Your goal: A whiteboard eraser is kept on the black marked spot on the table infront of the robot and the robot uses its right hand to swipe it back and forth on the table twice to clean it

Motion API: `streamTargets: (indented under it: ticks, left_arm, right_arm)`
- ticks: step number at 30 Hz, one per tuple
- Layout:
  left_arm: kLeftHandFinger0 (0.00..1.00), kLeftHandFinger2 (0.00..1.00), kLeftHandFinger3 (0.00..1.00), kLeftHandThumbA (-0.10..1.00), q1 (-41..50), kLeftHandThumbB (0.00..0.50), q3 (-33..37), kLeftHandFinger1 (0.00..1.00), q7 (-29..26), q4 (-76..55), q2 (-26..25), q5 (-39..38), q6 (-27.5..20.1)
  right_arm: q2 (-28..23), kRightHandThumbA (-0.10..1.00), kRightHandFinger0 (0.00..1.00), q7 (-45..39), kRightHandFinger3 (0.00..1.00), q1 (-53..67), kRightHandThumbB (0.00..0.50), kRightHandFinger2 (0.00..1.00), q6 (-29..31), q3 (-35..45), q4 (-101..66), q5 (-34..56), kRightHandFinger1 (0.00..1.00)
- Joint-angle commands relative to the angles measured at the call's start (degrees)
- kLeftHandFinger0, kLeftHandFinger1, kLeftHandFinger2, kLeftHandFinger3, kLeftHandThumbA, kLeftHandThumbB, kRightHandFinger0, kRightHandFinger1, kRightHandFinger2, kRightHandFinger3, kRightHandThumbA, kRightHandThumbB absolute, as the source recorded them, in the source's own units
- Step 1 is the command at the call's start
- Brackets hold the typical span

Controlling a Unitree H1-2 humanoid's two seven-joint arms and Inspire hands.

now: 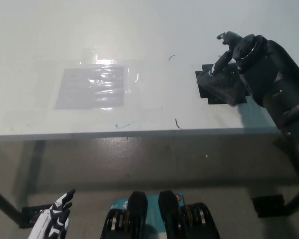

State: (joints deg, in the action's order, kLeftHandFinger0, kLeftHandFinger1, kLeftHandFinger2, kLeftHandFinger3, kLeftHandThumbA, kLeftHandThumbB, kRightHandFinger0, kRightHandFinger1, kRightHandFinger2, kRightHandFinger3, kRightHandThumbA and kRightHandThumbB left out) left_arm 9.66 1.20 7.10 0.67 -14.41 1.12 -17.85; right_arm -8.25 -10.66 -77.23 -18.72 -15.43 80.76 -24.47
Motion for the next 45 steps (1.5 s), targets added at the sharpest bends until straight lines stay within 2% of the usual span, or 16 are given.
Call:
streamTargets:
  ticks: [1,7,10,12,19,25,28,37,38,39,40,41,42,43,44,45]
  left_arm:
    - [1.0,1.0,1.0,0.92,0.55,0.348,0.12,1.0,1.25,-1.84,-1.27,0.08,-2.74]
    - [1.0,1.0,1.0,0.9,0.85,0.344,0.03,1.0,1.74,-2.25,-1.22,-0.36,-2.13]
    - [1.0,1.0,1.0,0.9,1.12,0.341,-0.1,1.0,1.9,-2.54,-1.31,-0.41,-2.12]
    - [1.0,1.0,1.0,0.9,1.07,0.341,-0.21,1.0,1.79,-2.36,-1.33,-0.26,-2.32]
    - [1.0,1.0,1.0,0.9,0.93,0.345,-0.21,1.0,2.0,-1.62,-1.48,-0.37,-2.92]
    - [1.0,1.0,1.0,0.91,1.18,0.353,-0.09,1.0,2.3,-2.01,-1.64,-0.64,-2.99]
    - [1.0,1.0,1.0,0.9,1.0,0.356,-0.1,1.0,2.61,-2.15,-1.71,-0.98,-2.32]
    - [1.0,1.0,1.0,0.9,0.45,0.352,0.11,1.0,3.08,-2.64,-1.56,-0.05,-1.63]
    - [1.0,1.0,1.0,0.9,0.34,0.351,0.06,1.0,3.18,-2.74,-1.71,-0.02,-1.48]
    - [1.0,1.0,1.0,0.9,0.31,0.356,0.0,1.0,3.15,-2.87,-1.77,0.16,-1.27]
    - [1.0,1.0,1.0,0.9,0.26,0.357,-0.05,1.0,3.07,-3.02,-1.8,0.43,-1.0]
    - [1.0,1.0,1.0,0.89,-0.09,0.355,-0.13,1.0,3.14,-3.02,-1.79,0.31,-0.76]
    - [1.0,1.0,1.0,0.88,-0.32,0.362,-0.21,1.0,3.19,-2.97,-1.8,0.24,-0.63]
    - [1.0,1.0,1.0,0.88,-0.4,0.363,-0.25,1.0,3.2,-2.9,-1.72,0.12,-0.55]
    - [1.0,1.0,1.0,0.87,-0.77,0.356,-0.27,1.0,3.23,-2.63,-1.86,0.26,-0.96]
    - [1.0,1.0,1.0,0.88,-0.8,0.355,-0.24,1.0,3.2,-2.53,-1.94,0.56,-1.32]
  right_arm:
    - [-0.39,1.0,1.0,-1.48,1.0,-3.68,0.256,1.0,-0.6,0.18,0.24,1.68,1.0]
    - [-0.5,1.0,1.0,-2.17,1.0,-3.15,0.229,1.0,-0.06,-0.51,0.44,1.57,1.0]
    - [0.04,1.0,1.0,0.68,1.0,-2.68,0.346,1.0,-2.4,-3.11,0.8,-0.68,1.0]
    - [0.09,1.0,1.0,1.94,1.0,-2.23,0.364,1.0,-3.79,-4.48,0.87,-1.37,1.0]
    - [-0.85,1.0,1.0,0.7,1.0,-0.43,0.325,1.0,-2.52,-7.21,1.23,-1.73,1.0]
    - [-0.2,1.0,1.0,4.8,1.0,2.78,0.376,1.0,-4.61,-6.71,1.46,-0.14,1.0]
    - [-0.01,1.0,1.0,2.74,1.0,3.82,0.337,1.0,-2.89,-7.76,1.62,-0.97,1.0]
    - [1.95,1.0,1.0,9.76,1.0,6.52,0.381,1.0,-0.63,-3.66,1.69,2.28,1.0]
    - [2.0,0.97,0.87,11.54,1.0,6.72,0.356,1.0,0.15,-3.56,1.62,2.03,1.0]
    - [2.04,0.92,0.92,12.61,1.0,6.77,0.321,1.0,0.59,-3.58,1.55,1.68,1.0]
    - [2.05,0.9,0.99,13.89,1.0,6.78,0.323,1.0,1.12,-3.75,1.45,1.27,1.0]
    - [2.06,0.6,0.84,17.23,0.88,6.64,0.217,0.81,2.05,-3.46,1.05,1.21,0.85]
    - [2.09,0.34,0.33,19.93,0.7,6.76,0.208,0.49,3.35,-3.11,0.84,1.31,0.39]
    - [2.12,0.25,0.2,21.81,0.62,6.86,0.197,0.38,4.19,-2.57,0.71,1.71,0.27]
    - [2.03,0.11,0.01,23.17,0.45,6.76,0.18,0.18,5.27,-2.17,0.5,1.95,0.05]
    - [1.99,0.02,0.0,23.49,0.4,6.63,0.158,0.14,5.55,-1.68,0.43,2.38,0.01]
